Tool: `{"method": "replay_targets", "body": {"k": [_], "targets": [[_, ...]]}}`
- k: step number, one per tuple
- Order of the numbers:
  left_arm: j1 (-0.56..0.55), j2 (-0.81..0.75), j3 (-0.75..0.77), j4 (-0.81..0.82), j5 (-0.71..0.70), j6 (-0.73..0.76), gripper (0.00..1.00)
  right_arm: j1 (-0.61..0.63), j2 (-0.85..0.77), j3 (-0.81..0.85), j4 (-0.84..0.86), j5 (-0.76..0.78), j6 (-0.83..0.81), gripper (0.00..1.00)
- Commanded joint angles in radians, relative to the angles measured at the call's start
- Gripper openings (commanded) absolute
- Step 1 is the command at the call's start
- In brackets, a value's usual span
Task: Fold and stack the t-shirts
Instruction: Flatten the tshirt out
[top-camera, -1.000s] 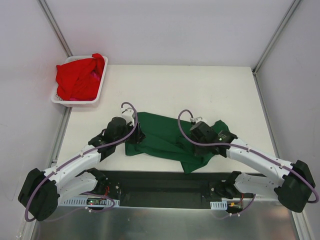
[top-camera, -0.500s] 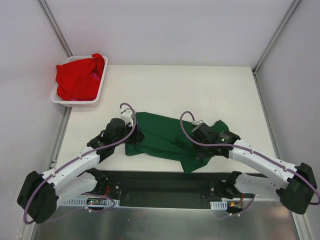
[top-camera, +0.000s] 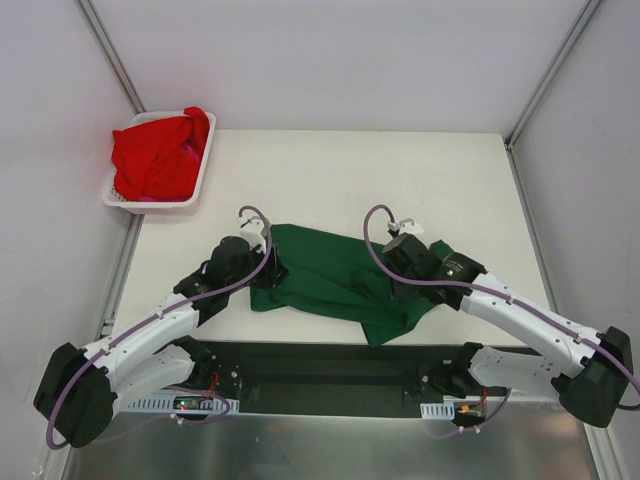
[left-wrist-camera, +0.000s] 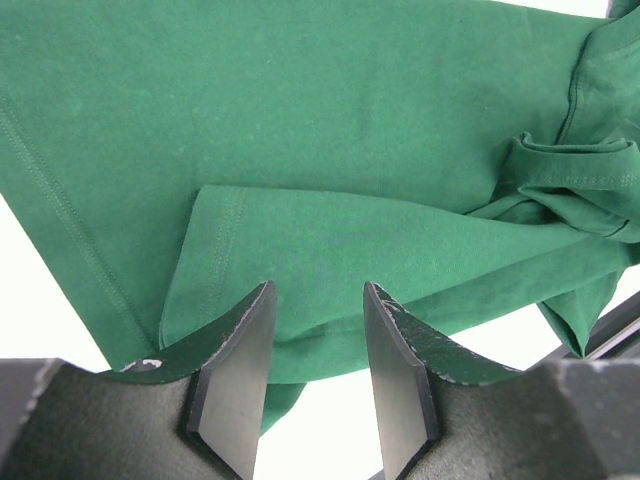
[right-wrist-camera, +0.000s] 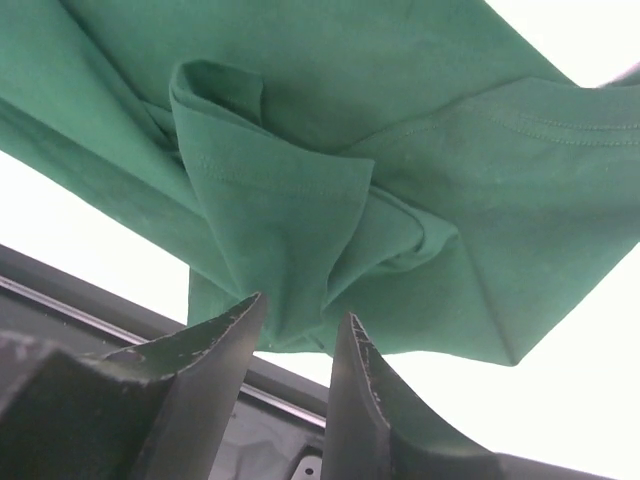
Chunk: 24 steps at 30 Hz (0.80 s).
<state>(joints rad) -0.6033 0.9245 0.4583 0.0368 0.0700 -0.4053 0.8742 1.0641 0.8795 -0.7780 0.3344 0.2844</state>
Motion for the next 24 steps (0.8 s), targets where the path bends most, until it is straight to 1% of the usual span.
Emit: {"method": "replay_targets", "body": {"k": [1, 9, 24], "targets": [[-0.009, -0.027, 0.002, 0.002, -0.015, -0.001, 0.4, 0.003, 0.022, 0.027, 0.029, 0.038, -0.005, 0.39], [-0.007, -0.035, 0.002, -0.005, -0.022, -0.001, 0.41, 0.005, 0.046, -0.019, 0.062, 0.029, 0.007, 0.39], [-0.009, -0.038, 0.011, -0.015, -0.03, 0.011, 0.41, 0.003, 0.039, -0.047, 0.043, 0.037, 0.035, 0.38]]}}
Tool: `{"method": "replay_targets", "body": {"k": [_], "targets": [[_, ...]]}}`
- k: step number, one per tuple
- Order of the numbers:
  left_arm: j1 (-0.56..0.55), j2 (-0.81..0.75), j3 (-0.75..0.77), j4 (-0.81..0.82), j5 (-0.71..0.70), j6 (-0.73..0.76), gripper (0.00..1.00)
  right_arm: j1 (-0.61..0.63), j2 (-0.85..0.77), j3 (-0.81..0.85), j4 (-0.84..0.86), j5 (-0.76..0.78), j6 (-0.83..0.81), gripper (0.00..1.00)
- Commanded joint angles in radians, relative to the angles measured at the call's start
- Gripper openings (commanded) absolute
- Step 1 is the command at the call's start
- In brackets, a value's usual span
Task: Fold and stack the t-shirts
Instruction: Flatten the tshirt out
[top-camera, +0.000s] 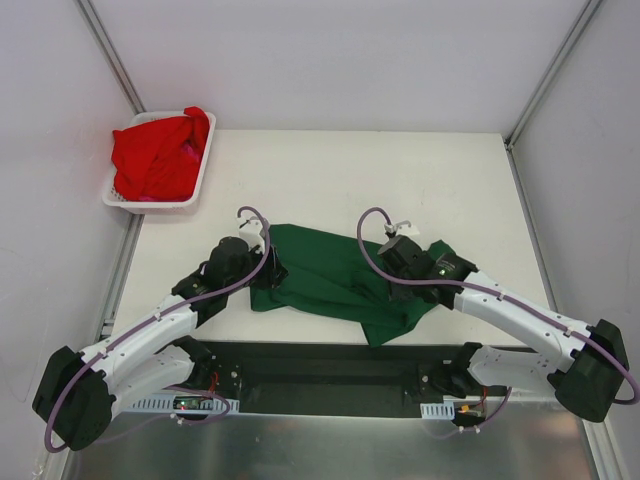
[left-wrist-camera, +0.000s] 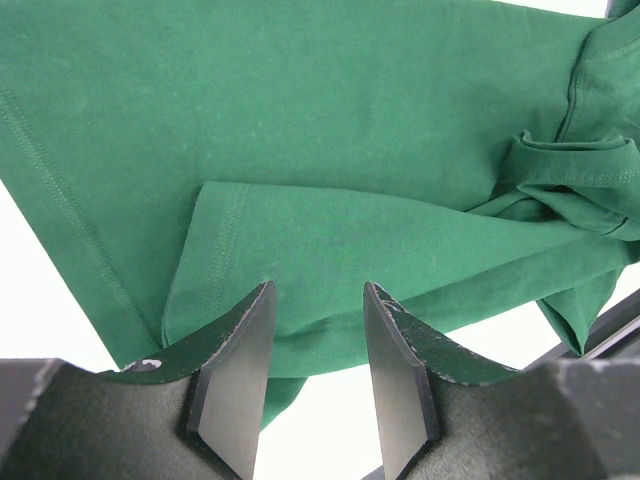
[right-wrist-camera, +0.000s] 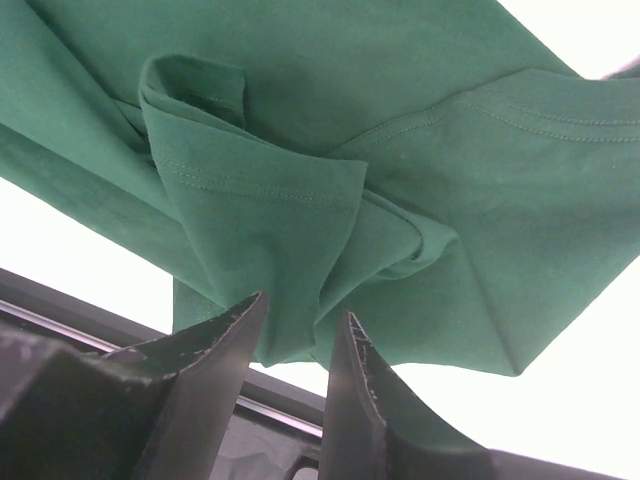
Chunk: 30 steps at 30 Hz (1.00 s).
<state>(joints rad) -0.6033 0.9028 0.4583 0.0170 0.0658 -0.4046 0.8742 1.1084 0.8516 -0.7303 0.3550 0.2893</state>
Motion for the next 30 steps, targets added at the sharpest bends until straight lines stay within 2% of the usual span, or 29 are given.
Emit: {"method": "replay_targets", "body": {"k": [1, 9, 19, 26, 28, 30], "targets": [[-0.007, -0.016, 0.011, 0.006, -0.026, 0.012, 0.41, 0.003, -0.005, -0.023, -0.004, 0.013, 0.03, 0.38], [-0.007, -0.018, 0.016, 0.001, -0.027, 0.016, 0.41, 0.003, -0.012, -0.046, 0.005, 0.002, 0.042, 0.37], [-0.009, -0.021, 0.011, -0.002, -0.035, 0.015, 0.41, 0.003, -0.007, -0.048, 0.019, -0.007, 0.04, 0.07], [-0.009, -0.018, 0.011, -0.002, -0.037, 0.015, 0.41, 0.005, -0.022, -0.042, 0.009, 0.009, 0.042, 0.01], [-0.007, -0.013, 0.011, -0.002, -0.038, 0.016, 0.43, 0.003, -0.038, -0.036, -0.001, 0.03, 0.04, 0.01], [-0.009, -0.002, 0.013, -0.003, -0.041, 0.021, 0.52, 0.005, -0.048, -0.023, -0.011, 0.041, 0.039, 0.01]]}}
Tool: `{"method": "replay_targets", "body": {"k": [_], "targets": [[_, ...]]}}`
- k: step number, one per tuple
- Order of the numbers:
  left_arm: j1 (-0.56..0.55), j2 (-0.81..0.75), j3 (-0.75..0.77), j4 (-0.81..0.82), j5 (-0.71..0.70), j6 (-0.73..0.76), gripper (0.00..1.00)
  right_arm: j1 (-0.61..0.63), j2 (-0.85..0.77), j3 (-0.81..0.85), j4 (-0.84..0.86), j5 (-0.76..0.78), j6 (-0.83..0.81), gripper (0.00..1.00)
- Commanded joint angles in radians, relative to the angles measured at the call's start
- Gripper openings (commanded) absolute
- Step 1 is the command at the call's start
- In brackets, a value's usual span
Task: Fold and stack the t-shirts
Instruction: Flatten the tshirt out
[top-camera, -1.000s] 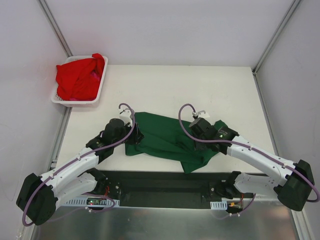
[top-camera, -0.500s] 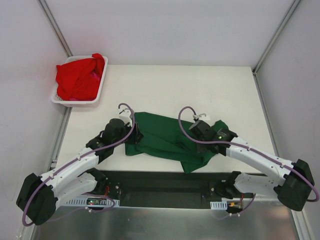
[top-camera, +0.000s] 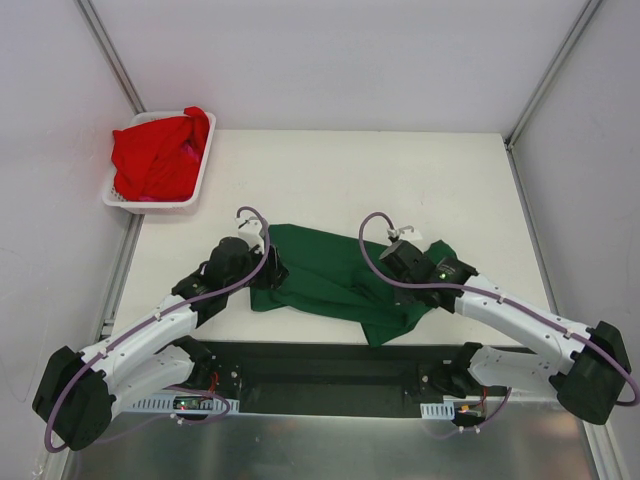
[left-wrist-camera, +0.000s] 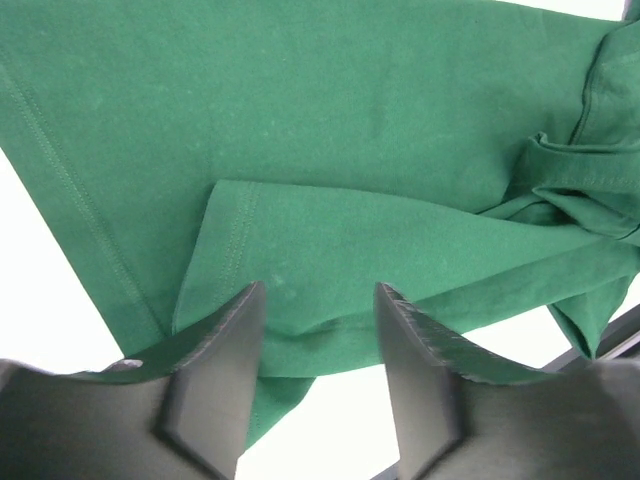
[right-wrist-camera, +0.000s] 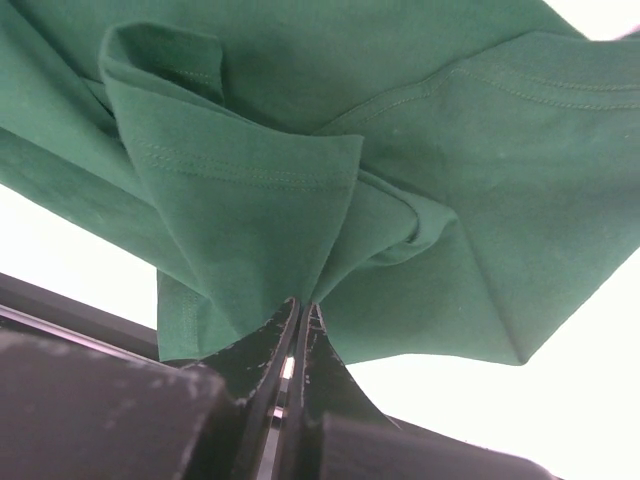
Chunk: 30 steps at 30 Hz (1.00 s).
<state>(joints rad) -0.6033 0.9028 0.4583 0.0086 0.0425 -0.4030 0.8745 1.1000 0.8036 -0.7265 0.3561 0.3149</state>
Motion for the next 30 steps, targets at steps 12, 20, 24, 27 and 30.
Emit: {"method": "replay_targets", "body": {"k": [12, 20, 24, 27, 30], "targets": [[-0.007, 0.231, 0.112, 0.021, -0.079, 0.049, 0.59, 0.004, -0.077, 0.032, -0.045, 0.057, 0.01, 0.01], [0.086, 0.272, 0.126, 0.076, -0.055, 0.092, 0.56, 0.004, -0.092, 0.022, -0.054, 0.057, 0.013, 0.01], [0.12, 0.303, 0.134, 0.08, -0.047, 0.102, 0.54, 0.004, -0.094, 0.02, -0.053, 0.057, 0.013, 0.01], [0.125, 0.332, 0.146, 0.083, -0.046, 0.107, 0.53, 0.003, -0.092, 0.022, -0.053, 0.057, 0.012, 0.01], [0.128, 0.366, 0.157, 0.094, -0.044, 0.105, 0.52, 0.004, -0.094, 0.026, -0.057, 0.057, 0.009, 0.01]]}}
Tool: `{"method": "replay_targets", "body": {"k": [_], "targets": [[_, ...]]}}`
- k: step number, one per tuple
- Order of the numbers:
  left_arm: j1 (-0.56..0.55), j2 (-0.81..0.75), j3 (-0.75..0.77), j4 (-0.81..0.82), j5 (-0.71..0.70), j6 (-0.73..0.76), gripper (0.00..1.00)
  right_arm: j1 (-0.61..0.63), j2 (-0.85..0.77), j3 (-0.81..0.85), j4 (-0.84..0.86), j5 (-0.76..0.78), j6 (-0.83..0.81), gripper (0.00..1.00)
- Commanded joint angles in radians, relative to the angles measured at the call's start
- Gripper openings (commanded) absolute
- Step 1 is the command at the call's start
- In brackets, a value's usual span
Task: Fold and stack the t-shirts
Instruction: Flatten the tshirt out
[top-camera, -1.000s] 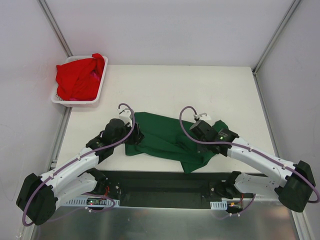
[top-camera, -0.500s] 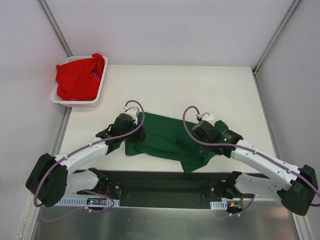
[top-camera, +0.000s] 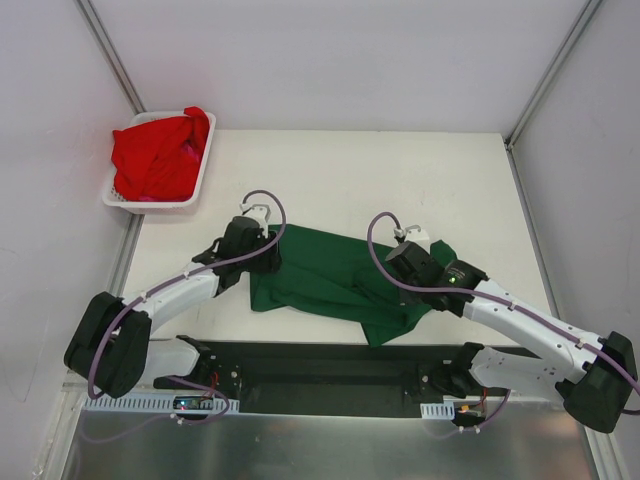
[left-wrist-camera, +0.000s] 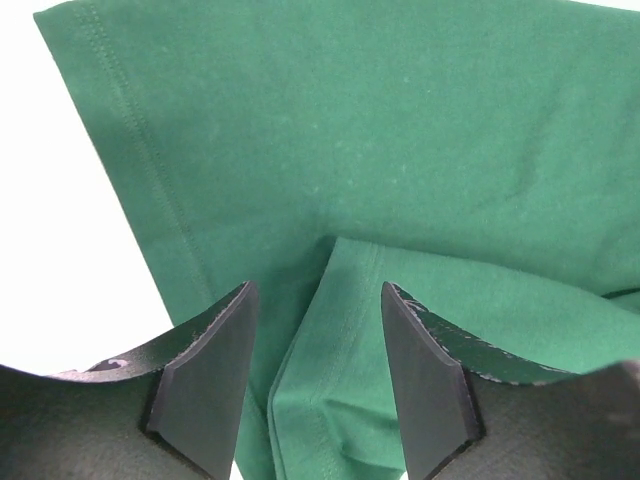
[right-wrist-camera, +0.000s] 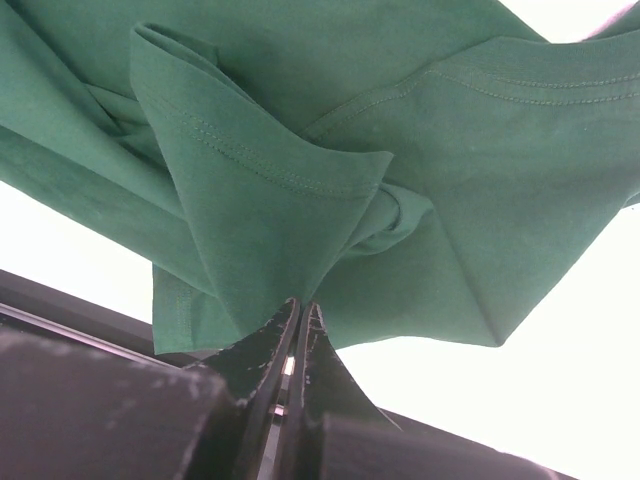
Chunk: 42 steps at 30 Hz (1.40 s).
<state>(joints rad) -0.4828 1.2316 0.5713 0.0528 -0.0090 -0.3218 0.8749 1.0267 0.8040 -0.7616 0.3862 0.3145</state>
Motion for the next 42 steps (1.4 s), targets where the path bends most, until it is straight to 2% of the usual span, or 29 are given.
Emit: {"method": "replay_targets", "body": {"k": [1, 14, 17, 20, 22, 25, 30, 33, 42], "targets": [[0.007, 0.045, 0.048, 0.053, 0.036, 0.023, 0.51, 0.003, -0.02, 0.029, -0.022, 0.026, 0.009, 0.01], [0.007, 0.117, 0.038, 0.081, 0.142, 0.006, 0.47, 0.001, -0.039, 0.026, -0.044, 0.048, 0.012, 0.01], [0.006, 0.106, 0.022, 0.085, 0.164, -0.005, 0.41, 0.001, -0.037, 0.029, -0.042, 0.049, 0.012, 0.01], [0.006, 0.086, 0.006, 0.087, 0.178, -0.013, 0.27, 0.003, -0.036, 0.026, -0.042, 0.052, 0.012, 0.01], [0.006, 0.075, -0.004, 0.087, 0.185, -0.014, 0.12, 0.001, -0.034, 0.021, -0.038, 0.051, 0.012, 0.01], [0.006, 0.049, -0.011, 0.087, 0.195, -0.016, 0.0, 0.003, -0.033, 0.015, -0.035, 0.049, 0.015, 0.01], [0.007, -0.01, -0.021, 0.068, 0.222, -0.039, 0.0, 0.003, -0.028, 0.006, -0.022, 0.043, 0.018, 0.01], [0.007, -0.104, -0.03, 0.035, 0.25, -0.059, 0.0, 0.001, -0.022, 0.0, -0.013, 0.037, 0.017, 0.01], [0.004, -0.432, -0.069, -0.209, 0.343, -0.132, 0.0, 0.003, 0.029, 0.006, 0.028, 0.014, 0.008, 0.01]]}}
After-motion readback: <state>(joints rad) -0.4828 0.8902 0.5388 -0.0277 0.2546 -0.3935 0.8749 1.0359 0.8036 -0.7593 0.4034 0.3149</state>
